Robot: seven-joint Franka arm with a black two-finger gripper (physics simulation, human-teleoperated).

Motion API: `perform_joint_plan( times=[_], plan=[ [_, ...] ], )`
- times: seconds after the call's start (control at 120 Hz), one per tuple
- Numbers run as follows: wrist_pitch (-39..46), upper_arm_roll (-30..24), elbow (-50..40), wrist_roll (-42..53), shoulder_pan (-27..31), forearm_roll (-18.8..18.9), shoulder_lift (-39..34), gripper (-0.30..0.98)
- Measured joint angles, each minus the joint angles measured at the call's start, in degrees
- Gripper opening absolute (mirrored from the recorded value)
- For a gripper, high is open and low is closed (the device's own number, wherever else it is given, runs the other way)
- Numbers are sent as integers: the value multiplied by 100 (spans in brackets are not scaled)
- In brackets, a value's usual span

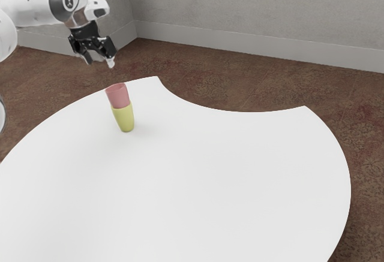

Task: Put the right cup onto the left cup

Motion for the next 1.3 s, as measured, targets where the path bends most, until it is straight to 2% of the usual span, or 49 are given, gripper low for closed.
perform_joint_plan(
  times=[0.167, 0.367, 0.667, 1.3],
  plan=[
    [-1051, -159, -12, 26, -35, 347, -637, 68],
    [-1653, -967, -63, 47, -58, 387, -996, 68],
    [-1012, -1118, -1506, -129, -440, 582, -2060, 69],
    [-704, -1127, -1595, -349, -645, 621, -2050, 69]
  ],
)
